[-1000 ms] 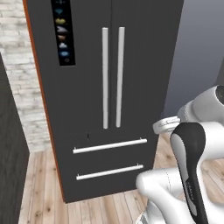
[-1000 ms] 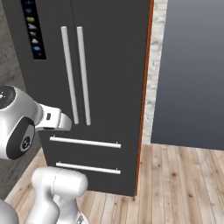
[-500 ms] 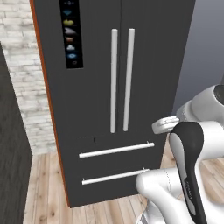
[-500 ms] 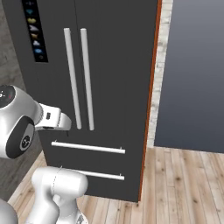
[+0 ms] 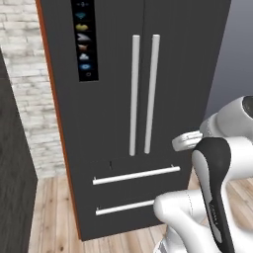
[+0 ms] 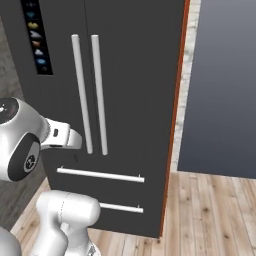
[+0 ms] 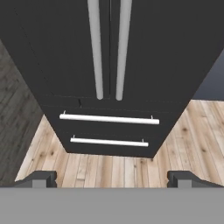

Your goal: Retrieve the fish from the fridge and place it on the saucepan with marinade on the stove.

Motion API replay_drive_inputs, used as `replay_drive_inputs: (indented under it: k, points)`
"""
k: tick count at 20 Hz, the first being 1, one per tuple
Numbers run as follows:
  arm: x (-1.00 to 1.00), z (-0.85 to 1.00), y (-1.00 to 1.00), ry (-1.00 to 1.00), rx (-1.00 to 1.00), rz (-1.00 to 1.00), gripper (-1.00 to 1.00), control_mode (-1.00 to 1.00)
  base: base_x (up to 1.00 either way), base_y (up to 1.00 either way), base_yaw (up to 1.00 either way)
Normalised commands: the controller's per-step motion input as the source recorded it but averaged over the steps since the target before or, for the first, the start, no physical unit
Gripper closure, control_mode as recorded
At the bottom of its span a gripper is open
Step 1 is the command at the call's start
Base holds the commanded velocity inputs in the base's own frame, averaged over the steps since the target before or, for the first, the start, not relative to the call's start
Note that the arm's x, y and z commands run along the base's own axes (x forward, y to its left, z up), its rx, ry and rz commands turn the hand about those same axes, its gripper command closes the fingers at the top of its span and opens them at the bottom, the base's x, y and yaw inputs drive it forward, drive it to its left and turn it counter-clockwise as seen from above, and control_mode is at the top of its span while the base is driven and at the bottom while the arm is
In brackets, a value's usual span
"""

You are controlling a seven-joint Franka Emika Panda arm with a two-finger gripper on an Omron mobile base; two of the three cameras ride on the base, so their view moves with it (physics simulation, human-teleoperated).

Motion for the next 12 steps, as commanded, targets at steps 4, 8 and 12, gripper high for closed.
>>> replay_drive_inputs:
  k: [4,8,12]
  points:
    - [0.0,0.0,0.0,0.0,0.0,0.0,-1.0,1.0,0.04,0.28,0.0]
    - [0.0,0.0,0.0,0.0,0.0,0.0,-1.0,1.0,0.0,0.12,0.0]
    - [0.0,0.0,0.0,0.0,0.0,0.0,-1.0,1.0,-0.09,0.0,0.0]
